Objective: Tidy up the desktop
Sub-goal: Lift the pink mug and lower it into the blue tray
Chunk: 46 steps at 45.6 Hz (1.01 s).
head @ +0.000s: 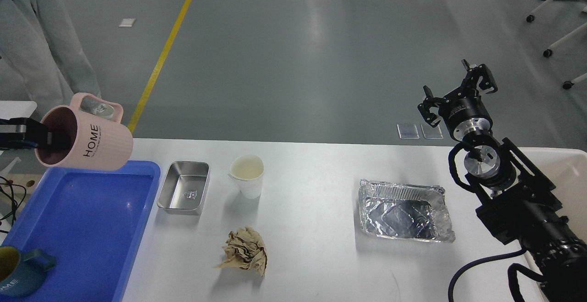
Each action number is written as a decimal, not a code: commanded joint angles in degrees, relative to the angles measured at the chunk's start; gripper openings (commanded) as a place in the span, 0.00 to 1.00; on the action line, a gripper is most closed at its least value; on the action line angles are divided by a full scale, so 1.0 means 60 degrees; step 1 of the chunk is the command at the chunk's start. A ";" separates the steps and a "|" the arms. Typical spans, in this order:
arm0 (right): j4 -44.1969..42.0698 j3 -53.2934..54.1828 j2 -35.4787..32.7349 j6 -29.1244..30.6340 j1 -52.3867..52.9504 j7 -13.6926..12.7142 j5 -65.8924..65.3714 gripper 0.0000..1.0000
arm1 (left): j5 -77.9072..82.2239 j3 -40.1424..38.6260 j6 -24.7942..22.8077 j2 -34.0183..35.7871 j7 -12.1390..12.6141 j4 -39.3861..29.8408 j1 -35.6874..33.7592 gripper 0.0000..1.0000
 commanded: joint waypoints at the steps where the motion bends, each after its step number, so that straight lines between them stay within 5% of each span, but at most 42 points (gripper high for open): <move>1: -0.0014 0.0000 0.0000 0.0000 -0.0005 0.0000 0.0000 1.00 | 0.0072 0.0570 -0.0076 -0.0023 0.0059 0.0228 0.0024 0.01; 20: -0.0058 -0.0014 -0.0015 0.0000 -0.0005 0.0000 -0.0015 1.00 | 0.0834 0.2929 0.0099 -0.1047 -0.0044 0.2000 0.0024 0.00; 32: -0.0058 -0.0014 -0.0029 0.0000 -0.0020 0.0000 -0.0015 1.00 | 0.1083 0.4072 0.1081 -0.1912 -0.0103 0.2382 0.0053 0.00; 46: -0.0072 -0.0014 -0.0029 0.0000 -0.0005 0.0000 -0.0015 1.00 | 0.2138 0.4205 0.1740 -0.2440 -0.0951 0.2806 0.0755 0.00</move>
